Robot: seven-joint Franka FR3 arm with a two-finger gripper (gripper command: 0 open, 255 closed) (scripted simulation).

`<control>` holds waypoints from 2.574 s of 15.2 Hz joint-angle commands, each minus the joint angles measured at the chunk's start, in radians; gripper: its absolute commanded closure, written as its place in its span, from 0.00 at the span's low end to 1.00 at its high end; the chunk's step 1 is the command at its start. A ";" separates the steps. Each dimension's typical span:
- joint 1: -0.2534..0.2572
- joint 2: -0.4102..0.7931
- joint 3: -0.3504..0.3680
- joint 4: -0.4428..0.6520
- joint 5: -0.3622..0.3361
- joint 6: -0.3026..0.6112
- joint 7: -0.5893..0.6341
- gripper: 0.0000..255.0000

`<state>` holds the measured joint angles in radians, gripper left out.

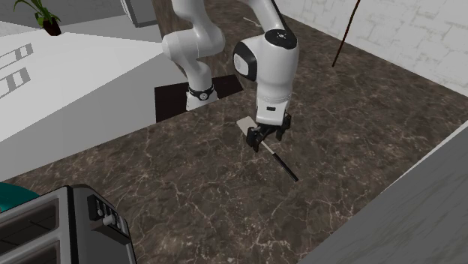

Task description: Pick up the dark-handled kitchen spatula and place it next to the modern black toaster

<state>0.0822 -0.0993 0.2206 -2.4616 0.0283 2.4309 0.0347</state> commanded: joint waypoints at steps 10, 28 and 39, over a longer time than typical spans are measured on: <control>0.000 0.000 0.000 0.000 0.000 0.000 0.000 1.00; 0.004 -0.133 -0.013 0.114 0.027 -0.245 -0.022 1.00; 0.003 -0.182 -0.021 0.219 0.031 -0.399 -0.027 1.00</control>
<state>0.0859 -0.2772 0.2013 -2.2505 0.0595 2.0448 0.0092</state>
